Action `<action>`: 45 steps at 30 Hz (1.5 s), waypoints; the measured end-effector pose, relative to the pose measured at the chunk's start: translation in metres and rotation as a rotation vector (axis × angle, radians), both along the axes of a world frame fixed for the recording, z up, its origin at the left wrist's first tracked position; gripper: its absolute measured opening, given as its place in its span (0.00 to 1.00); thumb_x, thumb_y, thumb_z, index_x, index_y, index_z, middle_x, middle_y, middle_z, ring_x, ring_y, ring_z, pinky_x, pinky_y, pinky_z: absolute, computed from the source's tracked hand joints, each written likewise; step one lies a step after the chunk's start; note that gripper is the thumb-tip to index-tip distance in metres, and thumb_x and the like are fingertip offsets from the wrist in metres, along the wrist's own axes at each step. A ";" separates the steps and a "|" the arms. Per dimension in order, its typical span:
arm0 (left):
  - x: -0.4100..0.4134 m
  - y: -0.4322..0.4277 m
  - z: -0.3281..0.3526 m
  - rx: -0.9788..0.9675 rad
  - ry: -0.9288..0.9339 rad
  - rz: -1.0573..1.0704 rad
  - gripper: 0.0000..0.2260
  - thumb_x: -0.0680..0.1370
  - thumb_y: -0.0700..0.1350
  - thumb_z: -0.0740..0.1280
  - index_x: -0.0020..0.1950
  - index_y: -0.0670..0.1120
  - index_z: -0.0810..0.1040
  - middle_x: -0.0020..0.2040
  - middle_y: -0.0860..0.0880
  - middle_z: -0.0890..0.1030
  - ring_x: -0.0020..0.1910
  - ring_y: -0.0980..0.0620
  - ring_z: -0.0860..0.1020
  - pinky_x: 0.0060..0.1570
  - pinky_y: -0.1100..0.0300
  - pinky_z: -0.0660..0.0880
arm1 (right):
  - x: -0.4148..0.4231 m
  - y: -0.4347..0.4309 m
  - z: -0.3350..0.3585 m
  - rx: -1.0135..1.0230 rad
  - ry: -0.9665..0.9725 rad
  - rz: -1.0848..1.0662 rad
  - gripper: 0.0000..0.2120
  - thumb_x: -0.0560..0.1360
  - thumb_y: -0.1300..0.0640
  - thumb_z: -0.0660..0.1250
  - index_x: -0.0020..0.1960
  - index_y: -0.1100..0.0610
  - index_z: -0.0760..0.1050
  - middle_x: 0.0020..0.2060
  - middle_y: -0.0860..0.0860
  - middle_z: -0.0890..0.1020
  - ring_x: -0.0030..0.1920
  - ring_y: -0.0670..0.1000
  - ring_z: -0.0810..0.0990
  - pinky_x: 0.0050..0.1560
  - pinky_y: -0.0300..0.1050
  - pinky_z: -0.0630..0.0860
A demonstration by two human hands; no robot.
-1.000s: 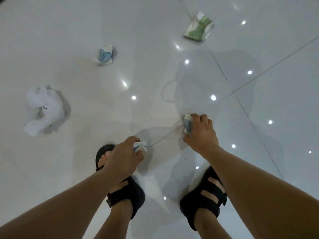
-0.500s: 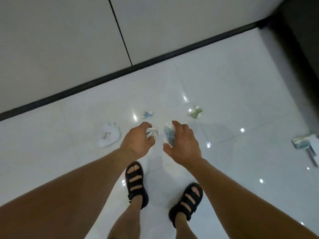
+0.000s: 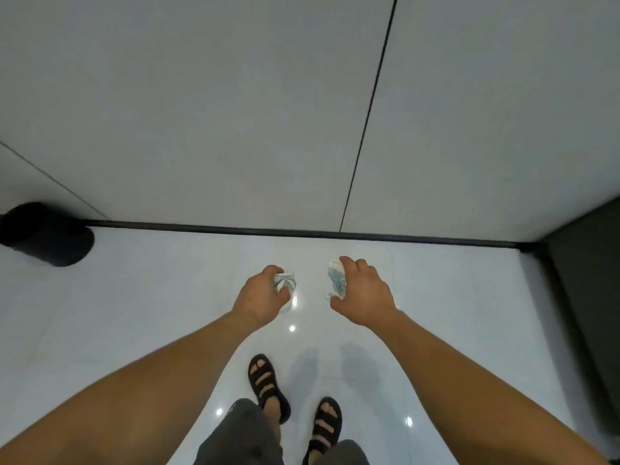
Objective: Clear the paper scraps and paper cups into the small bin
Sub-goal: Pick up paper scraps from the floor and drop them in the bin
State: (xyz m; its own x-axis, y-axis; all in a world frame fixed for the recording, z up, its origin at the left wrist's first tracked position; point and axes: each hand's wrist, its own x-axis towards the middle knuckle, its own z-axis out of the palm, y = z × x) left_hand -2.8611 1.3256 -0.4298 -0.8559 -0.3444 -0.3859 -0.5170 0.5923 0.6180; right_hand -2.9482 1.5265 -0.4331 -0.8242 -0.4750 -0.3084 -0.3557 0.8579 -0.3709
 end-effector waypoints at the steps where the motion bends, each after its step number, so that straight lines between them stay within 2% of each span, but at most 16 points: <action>1: 0.014 -0.009 0.010 -0.007 0.020 0.040 0.17 0.77 0.47 0.66 0.65 0.47 0.72 0.52 0.47 0.79 0.46 0.50 0.77 0.44 0.60 0.73 | 0.003 -0.010 0.013 -0.010 0.012 0.030 0.38 0.70 0.44 0.69 0.75 0.51 0.56 0.64 0.52 0.69 0.61 0.55 0.70 0.53 0.48 0.73; 4: 0.054 -0.042 0.037 -0.053 0.050 0.125 0.16 0.77 0.49 0.66 0.64 0.48 0.72 0.49 0.49 0.78 0.44 0.50 0.76 0.41 0.61 0.71 | 0.018 -0.046 0.043 0.022 0.030 0.142 0.38 0.70 0.45 0.69 0.75 0.51 0.56 0.64 0.52 0.69 0.62 0.55 0.69 0.54 0.49 0.72; 7: 0.096 -0.085 0.057 -0.105 0.088 0.243 0.17 0.77 0.49 0.65 0.64 0.47 0.71 0.51 0.46 0.79 0.45 0.49 0.76 0.43 0.60 0.72 | 0.040 -0.093 0.065 0.042 0.054 0.246 0.38 0.69 0.45 0.69 0.75 0.51 0.57 0.64 0.52 0.69 0.63 0.55 0.70 0.55 0.49 0.73; 13: 0.194 -0.179 0.075 -0.108 0.126 0.469 0.16 0.78 0.49 0.65 0.64 0.47 0.71 0.48 0.49 0.76 0.45 0.48 0.76 0.44 0.58 0.75 | 0.105 -0.217 0.090 0.002 0.129 0.480 0.35 0.68 0.46 0.68 0.71 0.51 0.60 0.60 0.52 0.70 0.58 0.54 0.71 0.49 0.45 0.69; 19: 0.291 -0.290 0.098 -0.147 0.187 0.652 0.15 0.78 0.49 0.65 0.63 0.47 0.71 0.48 0.49 0.76 0.44 0.50 0.76 0.41 0.60 0.70 | 0.191 -0.360 0.107 -0.033 0.132 0.623 0.36 0.68 0.45 0.68 0.72 0.51 0.59 0.60 0.52 0.71 0.59 0.54 0.71 0.55 0.47 0.72; 26: 0.378 -0.385 0.118 -0.166 0.177 0.801 0.16 0.77 0.50 0.65 0.63 0.48 0.71 0.49 0.49 0.77 0.45 0.48 0.76 0.43 0.59 0.73 | 0.266 -0.483 0.116 -0.074 0.127 0.745 0.34 0.68 0.46 0.68 0.71 0.50 0.61 0.60 0.50 0.71 0.58 0.53 0.71 0.53 0.47 0.74; 35: 0.403 -0.494 0.108 -0.165 0.142 0.885 0.16 0.78 0.50 0.65 0.63 0.47 0.72 0.52 0.45 0.79 0.46 0.48 0.77 0.42 0.60 0.71 | 0.286 -0.623 0.106 -0.097 0.111 0.855 0.34 0.69 0.46 0.69 0.71 0.50 0.61 0.59 0.51 0.71 0.58 0.54 0.72 0.55 0.47 0.74; 45: 0.390 -0.671 0.135 -0.214 0.101 1.000 0.16 0.77 0.49 0.66 0.63 0.48 0.72 0.52 0.45 0.79 0.45 0.48 0.77 0.44 0.60 0.73 | 0.263 -0.838 0.105 -0.140 0.045 0.967 0.37 0.68 0.45 0.70 0.72 0.51 0.59 0.62 0.52 0.70 0.62 0.55 0.70 0.57 0.49 0.74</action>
